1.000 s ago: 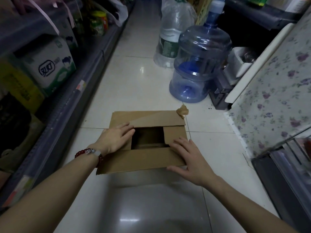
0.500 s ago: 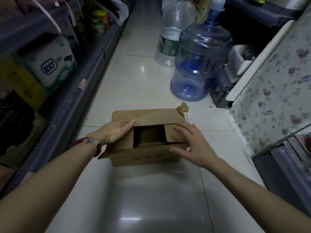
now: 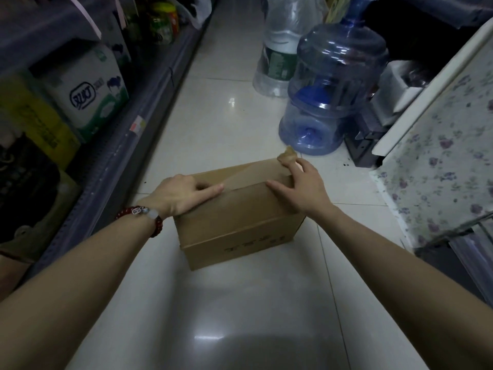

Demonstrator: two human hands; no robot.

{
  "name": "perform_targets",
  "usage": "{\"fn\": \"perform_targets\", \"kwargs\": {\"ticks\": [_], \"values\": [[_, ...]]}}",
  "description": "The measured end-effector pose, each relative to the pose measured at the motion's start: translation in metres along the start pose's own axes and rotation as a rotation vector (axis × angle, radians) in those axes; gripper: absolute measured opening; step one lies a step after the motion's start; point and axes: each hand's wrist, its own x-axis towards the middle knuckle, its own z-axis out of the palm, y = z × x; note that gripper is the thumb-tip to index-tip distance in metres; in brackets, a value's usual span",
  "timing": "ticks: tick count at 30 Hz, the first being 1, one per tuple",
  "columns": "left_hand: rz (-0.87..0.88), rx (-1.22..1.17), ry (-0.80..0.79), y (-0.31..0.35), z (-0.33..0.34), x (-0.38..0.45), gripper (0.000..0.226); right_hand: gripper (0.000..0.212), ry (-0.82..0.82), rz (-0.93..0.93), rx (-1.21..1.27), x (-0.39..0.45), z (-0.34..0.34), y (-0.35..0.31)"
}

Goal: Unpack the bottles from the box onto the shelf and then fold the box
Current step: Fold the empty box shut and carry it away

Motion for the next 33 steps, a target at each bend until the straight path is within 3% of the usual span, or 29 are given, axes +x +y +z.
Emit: {"fn": "perform_targets", "kwargs": {"ticks": [7, 13, 19, 25, 33], "values": [[0.099, 0.107, 0.131, -0.017, 0.027, 0.007, 0.058, 0.069, -0.194, 0.152, 0.073, 0.012, 0.03, 0.003], [-0.21, -0.309, 0.236, -0.014, 0.054, 0.004, 0.041, 0.062, -0.184, 0.164, 0.09, 0.009, 0.029, 0.011], [-0.263, -0.498, 0.282, -0.015, 0.06, 0.012, 0.048, 0.058, -0.208, 0.182, 0.269, 0.001, 0.029, 0.019], [-0.185, -0.569, 0.301, 0.0, 0.023, 0.006, 0.047, 0.058, -0.126, 0.222, 0.331, -0.006, 0.0, 0.005], [-0.204, -0.625, 0.235, 0.062, -0.111, -0.058, 0.046, 0.058, -0.151, 0.26, 0.367, -0.011, -0.151, -0.062]]}}
